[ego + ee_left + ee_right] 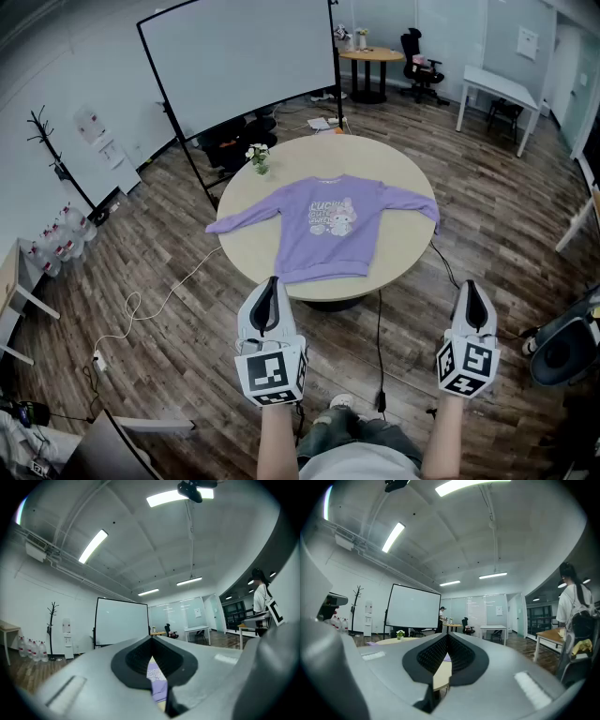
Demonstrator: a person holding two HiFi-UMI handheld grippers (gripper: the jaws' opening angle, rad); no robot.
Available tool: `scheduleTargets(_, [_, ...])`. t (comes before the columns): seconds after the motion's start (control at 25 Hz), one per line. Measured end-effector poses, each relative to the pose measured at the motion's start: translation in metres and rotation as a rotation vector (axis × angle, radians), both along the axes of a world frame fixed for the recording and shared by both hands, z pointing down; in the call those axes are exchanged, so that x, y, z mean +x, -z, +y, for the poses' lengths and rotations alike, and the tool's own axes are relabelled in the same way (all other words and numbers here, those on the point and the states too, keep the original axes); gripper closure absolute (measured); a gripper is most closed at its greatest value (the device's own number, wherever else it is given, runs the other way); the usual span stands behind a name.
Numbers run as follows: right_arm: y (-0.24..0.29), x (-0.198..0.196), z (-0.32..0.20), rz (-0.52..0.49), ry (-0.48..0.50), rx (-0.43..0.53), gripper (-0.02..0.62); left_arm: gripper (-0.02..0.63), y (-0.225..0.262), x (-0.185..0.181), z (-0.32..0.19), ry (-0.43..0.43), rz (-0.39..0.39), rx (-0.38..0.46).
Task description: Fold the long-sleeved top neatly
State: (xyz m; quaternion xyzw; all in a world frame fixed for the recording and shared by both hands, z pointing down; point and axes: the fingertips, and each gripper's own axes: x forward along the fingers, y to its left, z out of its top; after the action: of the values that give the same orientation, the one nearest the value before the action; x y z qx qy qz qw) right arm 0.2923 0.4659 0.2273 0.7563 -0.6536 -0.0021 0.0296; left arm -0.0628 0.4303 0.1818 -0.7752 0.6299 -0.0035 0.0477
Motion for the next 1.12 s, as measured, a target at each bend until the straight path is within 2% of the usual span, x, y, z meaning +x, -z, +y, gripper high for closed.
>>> scheduleTargets(0.48, [-0.001,-0.001,-0.012,0.005,0.005,-0.011,0.574,0.606,-0.002,-0.001,-0.012,0.002,0.0,-0.007])
scheduleTargets(0.8, [-0.004,-0.002,-0.038,-0.018,-0.012,-0.005,0.565,0.606,-0.003,0.001,-0.045,-0.026,-0.001,-0.001])
scheduleTargets(0.88, [-0.004,-0.003,-0.046,-0.02,-0.016,-0.001,0.527,0.606,-0.003,0.002,-0.056,-0.043,0.003,0.004])
scheduleTargets(1.12, [-0.005,-0.014,-0.057,-0.04,-0.003,0.011,0.355,0.606,-0.003,0.005,-0.076,-0.084,0.006,0.007])
